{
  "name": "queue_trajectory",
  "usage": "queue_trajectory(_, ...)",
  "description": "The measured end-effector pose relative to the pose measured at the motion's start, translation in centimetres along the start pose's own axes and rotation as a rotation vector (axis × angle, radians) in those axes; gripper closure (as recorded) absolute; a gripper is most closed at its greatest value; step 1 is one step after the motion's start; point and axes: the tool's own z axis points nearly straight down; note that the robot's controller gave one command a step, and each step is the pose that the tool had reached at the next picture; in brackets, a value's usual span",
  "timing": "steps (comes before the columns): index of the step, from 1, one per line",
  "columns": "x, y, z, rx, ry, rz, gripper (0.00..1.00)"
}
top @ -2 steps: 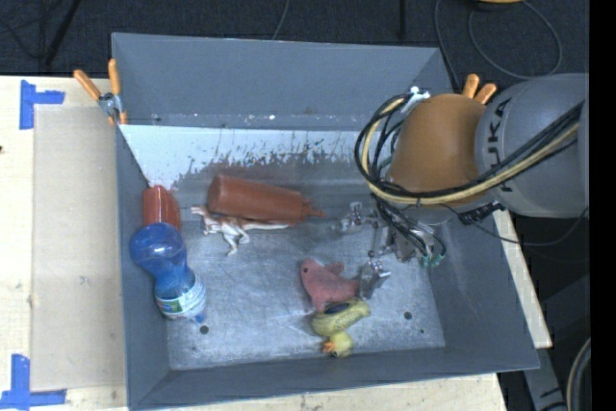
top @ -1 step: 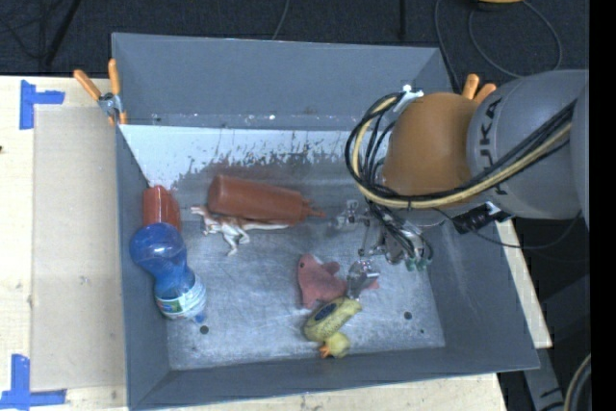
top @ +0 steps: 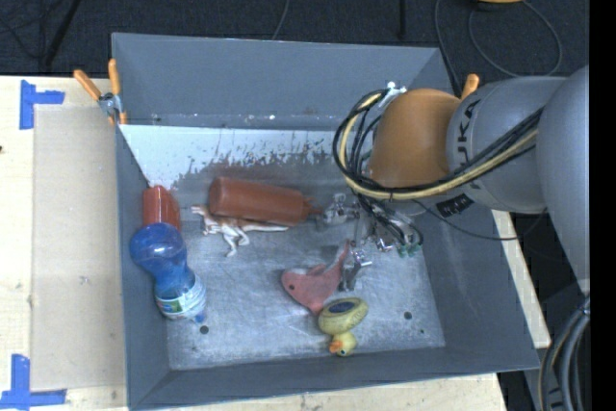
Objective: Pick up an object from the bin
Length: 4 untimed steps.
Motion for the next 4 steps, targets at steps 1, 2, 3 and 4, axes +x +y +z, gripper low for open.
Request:
queue_trajectory(1, 0.8, 0.4, -0.4, 0.002, -0.011, 0.165, 1.00)
queue_trajectory(2, 0.8, 0.4, -0.4, 0.002, -0.010, 0.165, 1.00)
queue_trajectory(3, 0.8, 0.4, -0.6, 0.002, -0.008, 0.164, 1.00)
queue_trajectory(4, 1.2, 0.5, -2.0, 0.000, 0.008, 0.163, 1.00)
